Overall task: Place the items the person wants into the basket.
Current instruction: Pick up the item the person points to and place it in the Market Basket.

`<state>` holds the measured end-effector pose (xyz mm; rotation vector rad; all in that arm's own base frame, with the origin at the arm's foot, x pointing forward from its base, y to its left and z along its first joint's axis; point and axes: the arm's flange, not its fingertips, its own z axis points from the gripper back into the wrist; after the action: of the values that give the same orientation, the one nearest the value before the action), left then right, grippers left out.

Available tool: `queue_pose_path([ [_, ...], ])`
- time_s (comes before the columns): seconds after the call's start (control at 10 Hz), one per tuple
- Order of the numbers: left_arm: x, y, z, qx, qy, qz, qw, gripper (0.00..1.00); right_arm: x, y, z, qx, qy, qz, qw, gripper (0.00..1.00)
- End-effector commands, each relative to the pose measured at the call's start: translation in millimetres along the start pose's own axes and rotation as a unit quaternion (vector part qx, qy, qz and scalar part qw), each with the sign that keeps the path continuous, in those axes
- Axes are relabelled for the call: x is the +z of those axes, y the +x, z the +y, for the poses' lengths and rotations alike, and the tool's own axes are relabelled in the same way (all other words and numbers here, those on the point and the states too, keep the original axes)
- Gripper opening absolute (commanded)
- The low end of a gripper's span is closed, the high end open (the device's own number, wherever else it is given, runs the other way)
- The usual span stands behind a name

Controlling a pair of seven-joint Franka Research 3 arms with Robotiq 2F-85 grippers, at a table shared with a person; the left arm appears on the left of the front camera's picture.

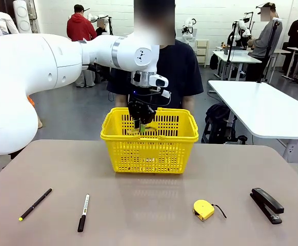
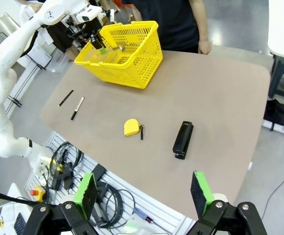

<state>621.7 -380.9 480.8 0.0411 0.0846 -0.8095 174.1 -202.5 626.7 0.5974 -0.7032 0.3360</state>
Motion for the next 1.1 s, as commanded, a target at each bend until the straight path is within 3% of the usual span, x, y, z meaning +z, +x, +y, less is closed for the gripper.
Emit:
queue_pose_path([
  [0.0,8,6,8,-0.013,0.009,0.008,1.0,1.0,-1,-1,-1,0.006,0.01,-0.003,1.0,1.0],
  [0.7,10,-7,8,-0.02,-0.003,0.007,1.0,1.0,-1,-1,-1,0.006,0.01,-0.003,1.0,1.0],
  [1.0,44,-48,-11,-0.041,-0.005,-0.033,0.999,1.0,-1,-1,-1,0.006,0.01,-0.003,1.0,1.0],
])
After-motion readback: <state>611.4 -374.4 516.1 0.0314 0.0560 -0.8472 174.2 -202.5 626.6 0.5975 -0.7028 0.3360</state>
